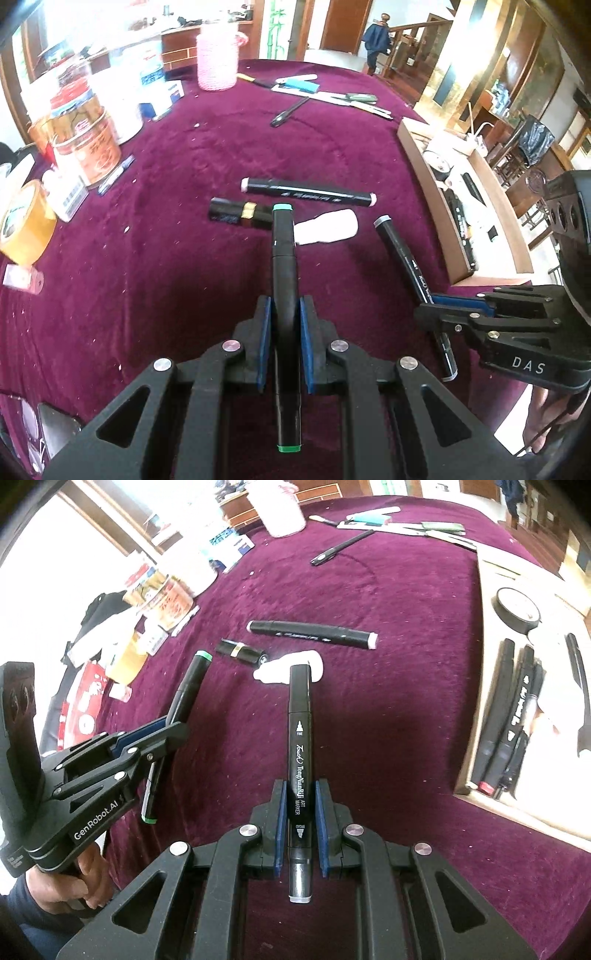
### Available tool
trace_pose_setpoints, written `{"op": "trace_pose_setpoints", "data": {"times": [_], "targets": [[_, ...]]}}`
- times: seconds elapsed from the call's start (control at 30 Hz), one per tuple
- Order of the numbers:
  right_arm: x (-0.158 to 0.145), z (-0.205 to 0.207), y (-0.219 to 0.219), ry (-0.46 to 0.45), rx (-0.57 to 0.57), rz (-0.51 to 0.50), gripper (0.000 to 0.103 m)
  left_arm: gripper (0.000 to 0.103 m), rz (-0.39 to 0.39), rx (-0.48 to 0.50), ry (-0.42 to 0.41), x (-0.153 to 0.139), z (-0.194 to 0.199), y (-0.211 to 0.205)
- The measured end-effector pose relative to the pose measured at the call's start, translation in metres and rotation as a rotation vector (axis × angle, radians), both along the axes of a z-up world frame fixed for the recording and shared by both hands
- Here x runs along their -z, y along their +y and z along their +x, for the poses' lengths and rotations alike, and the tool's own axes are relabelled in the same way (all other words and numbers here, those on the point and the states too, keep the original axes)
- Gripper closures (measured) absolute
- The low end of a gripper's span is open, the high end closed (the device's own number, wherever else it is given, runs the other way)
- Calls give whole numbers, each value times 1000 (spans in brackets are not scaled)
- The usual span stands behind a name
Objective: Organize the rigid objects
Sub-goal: 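Carry both black markers toward the cardboard tray, then lower both markers into the tray beside the other markers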
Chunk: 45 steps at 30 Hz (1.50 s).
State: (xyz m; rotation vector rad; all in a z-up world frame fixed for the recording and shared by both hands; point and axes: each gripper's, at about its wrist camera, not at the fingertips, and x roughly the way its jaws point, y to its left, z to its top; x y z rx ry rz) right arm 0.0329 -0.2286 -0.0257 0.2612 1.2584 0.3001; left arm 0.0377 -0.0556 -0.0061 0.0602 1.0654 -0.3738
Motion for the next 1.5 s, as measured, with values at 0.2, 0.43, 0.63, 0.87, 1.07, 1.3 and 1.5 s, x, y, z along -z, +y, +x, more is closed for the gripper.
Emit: {"op": "trace_pose_setpoints", "data": {"times": [0.2,0.43,0.63,0.87,1.07,1.3,1.5], "targets": [[-5,-1,-15,-11,39,16,90,91,-8,28,-9,-8,5,-16],[-13,-4,-37,-28,95,35,90,91,-18,86,-25,-22,10,-45],[-20,-5,-63,-43,152,55,90,91,-25,147,-34,-30,11,-76],[-28,-8,-102,-68,239,79,90,91,-21,211,-34,-34,12,-112],[-33,-13,-142,-82,325,87,90,91,-37,266,-19,-36,15,-149],[-36,-20,-188,-89,419,67,90,90,-37,312,-2,-31,23,-193],[-27,-18,-216,-72,483,61,90,89,-55,312,41,-17,37,-214]]}}
